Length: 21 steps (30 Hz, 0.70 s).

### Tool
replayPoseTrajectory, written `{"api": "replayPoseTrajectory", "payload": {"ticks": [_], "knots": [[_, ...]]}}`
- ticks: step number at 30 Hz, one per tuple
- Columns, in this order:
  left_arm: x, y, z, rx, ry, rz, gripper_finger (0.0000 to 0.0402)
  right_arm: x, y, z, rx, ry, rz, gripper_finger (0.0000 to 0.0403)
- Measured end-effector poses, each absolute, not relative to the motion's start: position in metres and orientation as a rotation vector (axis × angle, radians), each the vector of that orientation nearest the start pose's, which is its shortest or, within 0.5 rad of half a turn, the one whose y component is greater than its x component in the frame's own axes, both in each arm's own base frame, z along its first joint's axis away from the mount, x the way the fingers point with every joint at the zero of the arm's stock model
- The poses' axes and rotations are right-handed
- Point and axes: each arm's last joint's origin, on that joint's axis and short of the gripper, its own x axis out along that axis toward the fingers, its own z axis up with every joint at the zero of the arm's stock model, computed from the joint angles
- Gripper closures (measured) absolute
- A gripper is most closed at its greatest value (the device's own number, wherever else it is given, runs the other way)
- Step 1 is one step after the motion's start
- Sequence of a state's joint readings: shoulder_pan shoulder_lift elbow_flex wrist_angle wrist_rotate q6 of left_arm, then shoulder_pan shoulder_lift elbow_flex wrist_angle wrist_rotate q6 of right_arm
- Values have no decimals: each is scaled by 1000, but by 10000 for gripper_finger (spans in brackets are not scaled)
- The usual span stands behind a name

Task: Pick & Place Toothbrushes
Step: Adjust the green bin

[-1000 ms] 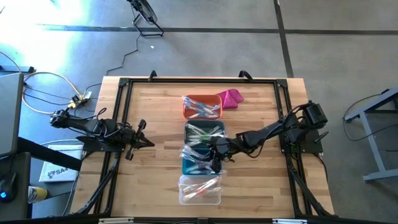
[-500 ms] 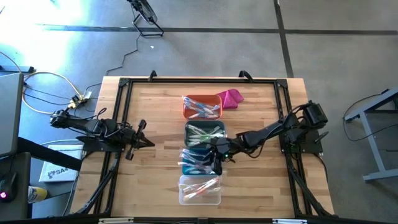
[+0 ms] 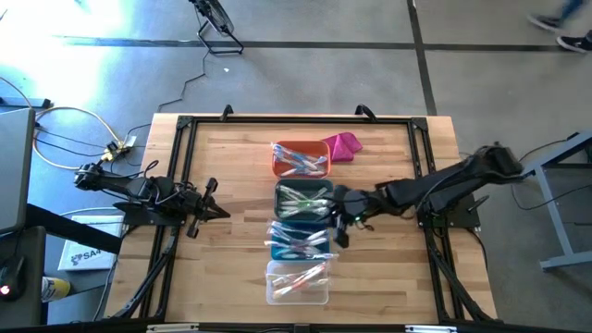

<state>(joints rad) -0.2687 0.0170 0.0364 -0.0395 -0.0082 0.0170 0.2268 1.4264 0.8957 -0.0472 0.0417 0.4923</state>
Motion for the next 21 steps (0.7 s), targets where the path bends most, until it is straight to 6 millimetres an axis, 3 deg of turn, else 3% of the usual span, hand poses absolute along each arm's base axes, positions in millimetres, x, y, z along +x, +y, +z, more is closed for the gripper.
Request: {"api": "replayPoseTrajectory", "payload": {"ticks": [6, 11, 14, 21], "knots": [[93, -25, 171, 19, 14, -261, 401, 258, 54, 257, 344, 708, -138, 399], [93, -25, 174, -34, -16, -260, 401, 237, 37, 254, 326, 841, -314, 400], [93, -25, 177, -125, -34, -251, 401, 233, 27, 244, 336, 886, -371, 400], [94, -22, 176, -257, -31, -130, 401, 224, 4, 199, 394, 904, -444, 400]]}}
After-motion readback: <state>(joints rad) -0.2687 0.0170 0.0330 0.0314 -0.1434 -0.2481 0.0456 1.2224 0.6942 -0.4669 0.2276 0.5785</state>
